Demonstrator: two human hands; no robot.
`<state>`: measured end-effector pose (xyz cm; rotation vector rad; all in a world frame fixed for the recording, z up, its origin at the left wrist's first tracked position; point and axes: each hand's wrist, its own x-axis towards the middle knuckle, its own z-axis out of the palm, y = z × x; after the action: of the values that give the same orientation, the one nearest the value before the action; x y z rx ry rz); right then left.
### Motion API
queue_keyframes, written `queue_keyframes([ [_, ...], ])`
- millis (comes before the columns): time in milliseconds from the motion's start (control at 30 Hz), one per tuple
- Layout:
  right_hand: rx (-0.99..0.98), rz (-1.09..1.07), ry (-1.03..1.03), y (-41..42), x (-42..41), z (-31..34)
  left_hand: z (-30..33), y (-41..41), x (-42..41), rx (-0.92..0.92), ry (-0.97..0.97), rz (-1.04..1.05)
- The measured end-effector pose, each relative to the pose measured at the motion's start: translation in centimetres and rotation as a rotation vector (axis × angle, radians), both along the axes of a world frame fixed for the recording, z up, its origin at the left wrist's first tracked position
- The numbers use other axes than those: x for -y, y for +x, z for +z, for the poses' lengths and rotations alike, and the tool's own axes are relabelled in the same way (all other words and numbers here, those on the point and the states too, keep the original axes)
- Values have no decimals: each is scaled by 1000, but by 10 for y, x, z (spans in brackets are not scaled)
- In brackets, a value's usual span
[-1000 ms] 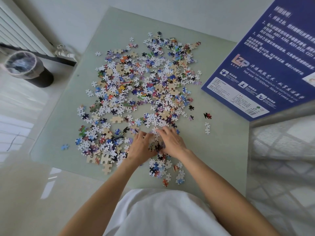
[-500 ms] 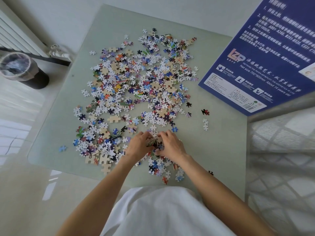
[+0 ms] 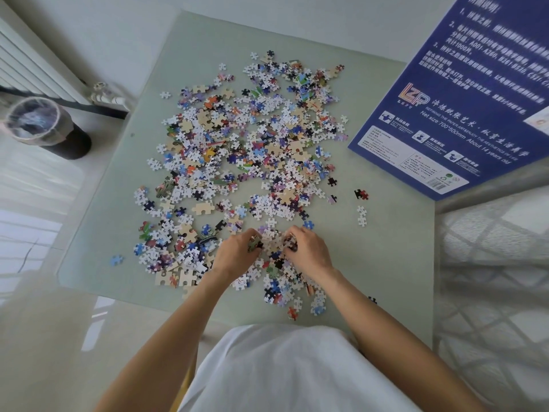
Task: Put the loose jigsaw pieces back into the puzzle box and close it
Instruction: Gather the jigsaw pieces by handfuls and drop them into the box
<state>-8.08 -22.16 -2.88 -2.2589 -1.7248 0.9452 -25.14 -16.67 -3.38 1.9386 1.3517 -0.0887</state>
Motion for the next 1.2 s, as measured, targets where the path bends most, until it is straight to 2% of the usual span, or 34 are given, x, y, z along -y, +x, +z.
queue_keyframes([
  [267,-146,-211,-13,28,7,10,10,-3,-3,122,19,69],
  [433,-226,-258,8,44,15,33,22,8,-9,176,35,49],
  [667,-315,-269,252,111,-2,154,79,69,-49,321,123,-154],
  [800,-182,-250,488,174,-25,241,149,124,-83,551,213,-250],
  [933,89,-293,781,236,-53,310,248,192,-116,774,409,-348],
  [1067,377,-258,867,277,-75,336,313,257,-142,865,614,-388],
  [1200,487,-235,795,301,-86,325,329,306,-158,824,732,-485],
])
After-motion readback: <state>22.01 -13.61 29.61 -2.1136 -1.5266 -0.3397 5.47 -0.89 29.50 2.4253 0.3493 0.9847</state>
